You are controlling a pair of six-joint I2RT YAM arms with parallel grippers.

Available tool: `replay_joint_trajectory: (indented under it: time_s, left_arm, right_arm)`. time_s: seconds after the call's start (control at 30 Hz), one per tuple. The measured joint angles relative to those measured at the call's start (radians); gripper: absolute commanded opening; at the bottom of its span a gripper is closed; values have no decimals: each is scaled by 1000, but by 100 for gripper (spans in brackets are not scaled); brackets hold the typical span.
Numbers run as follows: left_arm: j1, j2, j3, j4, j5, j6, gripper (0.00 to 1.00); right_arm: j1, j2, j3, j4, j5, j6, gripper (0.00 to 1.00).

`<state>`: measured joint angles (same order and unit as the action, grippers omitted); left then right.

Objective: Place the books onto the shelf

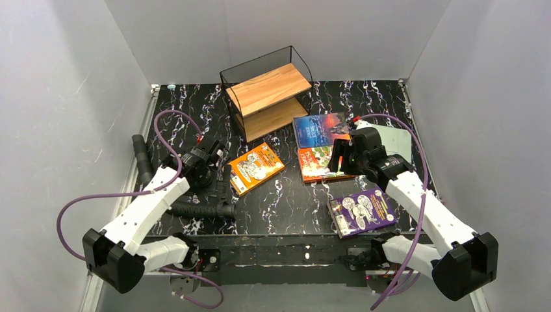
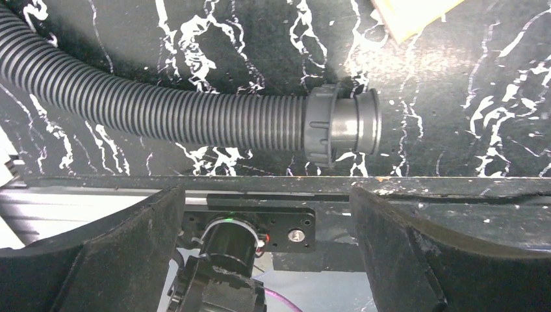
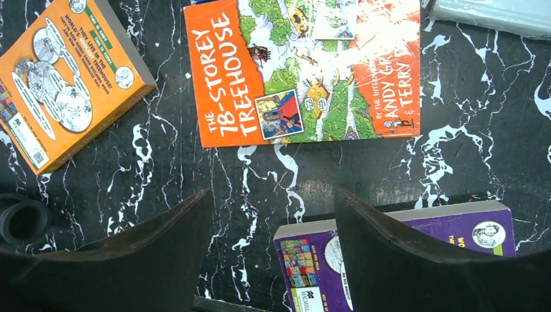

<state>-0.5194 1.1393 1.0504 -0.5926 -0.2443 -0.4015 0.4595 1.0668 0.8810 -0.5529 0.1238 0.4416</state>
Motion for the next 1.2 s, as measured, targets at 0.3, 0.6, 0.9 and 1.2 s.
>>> replay_joint_trajectory:
  time_s: [0.3, 0.6, 0.9, 1.2]
  left_arm:
    - [0, -36, 0, 42, 28, 16, 99]
    - [0, -60, -28, 82, 28, 24, 99]
    - [0, -171, -203, 256, 74, -18, 99]
    - [0, -164, -307, 508, 131, -51, 99]
  right_arm:
    - [0, 0, -8, 4, -15, 4, 76]
    - [0, -6, -13, 4, -25, 11, 76]
    - [0, -49, -126, 148, -189, 141, 74]
    - [67, 169, -166, 414, -391, 359, 74]
